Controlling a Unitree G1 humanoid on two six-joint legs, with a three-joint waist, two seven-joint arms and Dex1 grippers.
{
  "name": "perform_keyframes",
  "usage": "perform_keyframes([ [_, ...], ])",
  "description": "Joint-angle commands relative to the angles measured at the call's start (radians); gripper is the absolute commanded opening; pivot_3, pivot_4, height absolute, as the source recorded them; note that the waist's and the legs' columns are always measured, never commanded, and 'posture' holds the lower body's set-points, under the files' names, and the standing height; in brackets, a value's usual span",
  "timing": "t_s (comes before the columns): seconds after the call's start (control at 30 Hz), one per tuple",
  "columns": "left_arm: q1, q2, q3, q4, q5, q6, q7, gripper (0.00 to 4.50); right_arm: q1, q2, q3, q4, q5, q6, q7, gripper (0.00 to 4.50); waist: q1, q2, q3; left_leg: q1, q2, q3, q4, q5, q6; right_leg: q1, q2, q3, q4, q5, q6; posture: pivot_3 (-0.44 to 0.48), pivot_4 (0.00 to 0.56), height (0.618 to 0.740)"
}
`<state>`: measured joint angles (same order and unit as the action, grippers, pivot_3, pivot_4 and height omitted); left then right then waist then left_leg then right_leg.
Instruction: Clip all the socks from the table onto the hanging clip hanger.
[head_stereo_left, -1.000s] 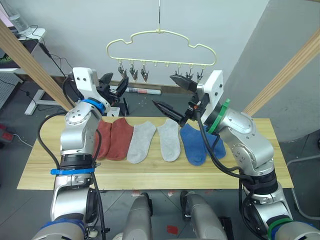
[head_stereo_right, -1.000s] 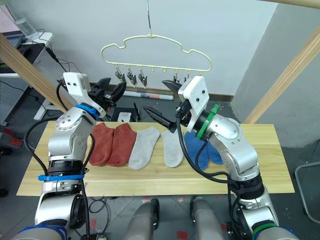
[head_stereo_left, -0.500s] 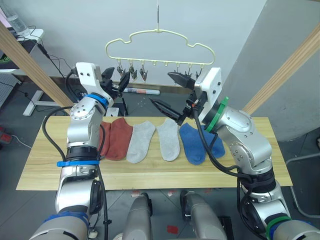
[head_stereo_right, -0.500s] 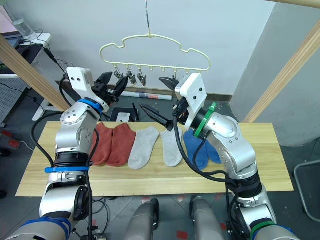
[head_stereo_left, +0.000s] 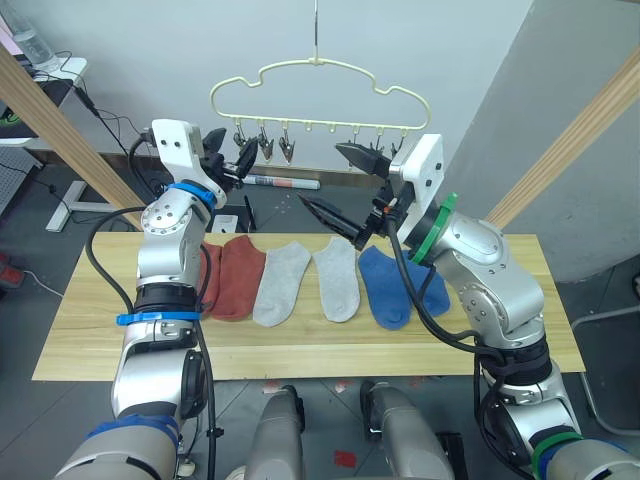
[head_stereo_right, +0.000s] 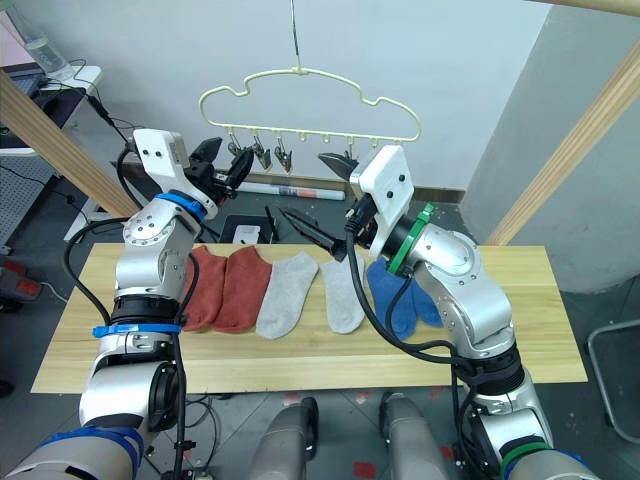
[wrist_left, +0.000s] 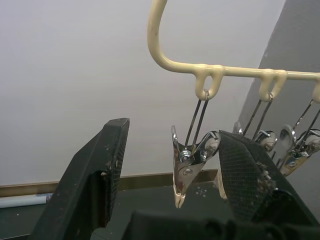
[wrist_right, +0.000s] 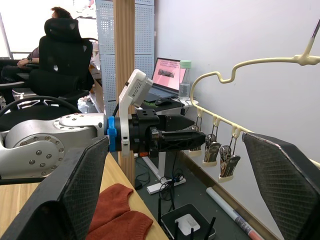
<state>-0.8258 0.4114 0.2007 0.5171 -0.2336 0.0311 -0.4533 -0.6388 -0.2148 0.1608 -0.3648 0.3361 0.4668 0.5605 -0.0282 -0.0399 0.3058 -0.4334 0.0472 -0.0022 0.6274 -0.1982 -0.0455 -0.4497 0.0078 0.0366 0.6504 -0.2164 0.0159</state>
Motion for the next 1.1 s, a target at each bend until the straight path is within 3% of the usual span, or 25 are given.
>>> perform_keyframes([
  [0.03, -0.026, 0.007, -0.002, -0.027, 0.000, -0.026, -0.014, 3.05, -0.016, 0.005, -0.010, -0.033, 0.012, -0.009, -0.007, 4.50, 0.000, 0.000, 0.000, 0.000, 0.000, 0.000, 0.000, 0.000, 0.000, 0.000, 0.000, 0.000, 0.000, 0.000, 0.000, -0.025, 0.341, 0.740],
  [0.13, -0.023, 0.006, 0.000, -0.032, -0.001, -0.028, -0.019, 2.48, -0.016, 0.006, -0.010, -0.035, 0.014, -0.007, -0.008, 4.50, 0.000, 0.000, 0.000, 0.000, 0.000, 0.000, 0.000, 0.000, 0.000, 0.000, 0.000, 0.000, 0.000, 0.000, 0.000, -0.024, 0.341, 0.740],
  [0.33, -0.025, 0.003, -0.002, -0.045, -0.007, -0.023, -0.033, 0.67, -0.013, 0.010, -0.015, -0.032, 0.020, 0.002, -0.014, 4.50, 0.000, 0.000, 0.000, 0.000, 0.000, 0.000, 0.000, 0.000, 0.000, 0.000, 0.000, 0.000, 0.000, 0.000, 0.000, -0.019, 0.342, 0.740],
  [0.43, -0.025, 0.004, -0.001, -0.058, -0.009, -0.016, -0.034, 0.16, 0.002, 0.000, -0.012, -0.030, 0.014, 0.000, -0.011, 4.50, 0.000, 0.000, 0.000, 0.000, 0.000, 0.000, 0.000, 0.000, 0.000, 0.000, 0.000, 0.000, 0.000, 0.000, 0.000, -0.016, 0.343, 0.740],
  [0.7, 0.006, 0.046, -0.018, -0.133, 0.003, 0.093, -0.052, 0.11, 0.188, -0.181, -0.015, 0.062, -0.113, -0.040, 0.011, 4.50, 0.002, 0.000, 0.003, -0.001, -0.001, 0.001, 0.000, 0.000, 0.000, 0.000, -0.001, 0.001, -0.001, 0.000, 0.000, -0.012, 0.350, 0.740],
  [0.8, 0.039, 0.093, -0.039, -0.213, -0.031, 0.214, -0.127, 0.11, 0.237, -0.273, -0.061, 0.217, -0.145, -0.004, 0.019, 4.50, 0.001, 0.000, 0.004, -0.001, -0.001, 0.002, 0.000, 0.000, 0.000, 0.000, -0.001, 0.001, -0.001, 0.000, 0.001, -0.016, 0.352, 0.740],
  [0.9, 0.051, 0.136, -0.042, -0.268, -0.067, 0.315, -0.186, 0.11, 0.207, -0.306, -0.070, 0.407, -0.153, 0.049, 0.023, 4.50, -0.002, 0.000, 0.006, 0.000, -0.001, 0.002, 0.000, 0.000, 0.000, 0.000, -0.001, 0.002, 0.000, 0.000, 0.001, -0.016, 0.349, 0.740],
  [1.1, 0.063, 0.185, -0.037, -0.294, -0.069, 0.354, -0.231, 0.11, 0.042, -0.274, -0.084, 0.842, -0.226, -0.068, -0.007, 4.50, -0.009, 0.003, 0.010, 0.001, 0.001, 0.003, 0.000, 0.000, 0.000, -0.001, 0.002, 0.004, 0.001, 0.001, 0.001, 0.000, 0.338, 0.740],
])
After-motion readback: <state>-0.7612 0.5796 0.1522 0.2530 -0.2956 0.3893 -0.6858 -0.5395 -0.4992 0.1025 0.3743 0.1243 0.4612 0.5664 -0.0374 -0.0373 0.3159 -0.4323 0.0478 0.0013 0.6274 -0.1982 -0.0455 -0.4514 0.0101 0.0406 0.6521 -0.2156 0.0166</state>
